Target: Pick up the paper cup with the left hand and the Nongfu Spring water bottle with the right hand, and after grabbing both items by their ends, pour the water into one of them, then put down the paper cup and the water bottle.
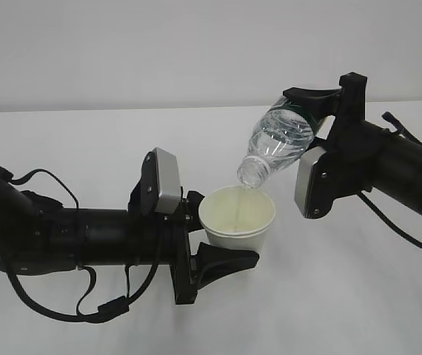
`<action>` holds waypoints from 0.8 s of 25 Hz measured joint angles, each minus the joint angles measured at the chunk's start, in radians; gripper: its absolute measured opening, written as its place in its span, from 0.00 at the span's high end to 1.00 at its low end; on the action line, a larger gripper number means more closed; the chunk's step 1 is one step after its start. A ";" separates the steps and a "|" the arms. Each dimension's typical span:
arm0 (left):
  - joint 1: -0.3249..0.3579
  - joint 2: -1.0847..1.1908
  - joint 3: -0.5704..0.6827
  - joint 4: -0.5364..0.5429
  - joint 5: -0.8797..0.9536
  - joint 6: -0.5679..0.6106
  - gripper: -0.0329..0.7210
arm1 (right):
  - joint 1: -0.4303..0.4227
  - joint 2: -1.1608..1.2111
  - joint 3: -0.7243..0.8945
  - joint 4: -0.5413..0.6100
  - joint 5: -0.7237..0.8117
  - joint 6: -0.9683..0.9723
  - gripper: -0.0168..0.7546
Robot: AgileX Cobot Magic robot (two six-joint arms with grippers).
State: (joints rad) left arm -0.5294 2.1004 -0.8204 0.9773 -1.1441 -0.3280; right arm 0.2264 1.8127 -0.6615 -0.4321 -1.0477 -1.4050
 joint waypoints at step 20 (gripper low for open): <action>0.000 0.000 0.000 0.000 0.000 0.000 0.31 | 0.000 0.000 0.000 0.001 0.000 -0.001 0.39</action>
State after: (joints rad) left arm -0.5294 2.1004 -0.8204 0.9773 -1.1441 -0.3280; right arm 0.2264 1.8127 -0.6615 -0.4314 -1.0477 -1.4056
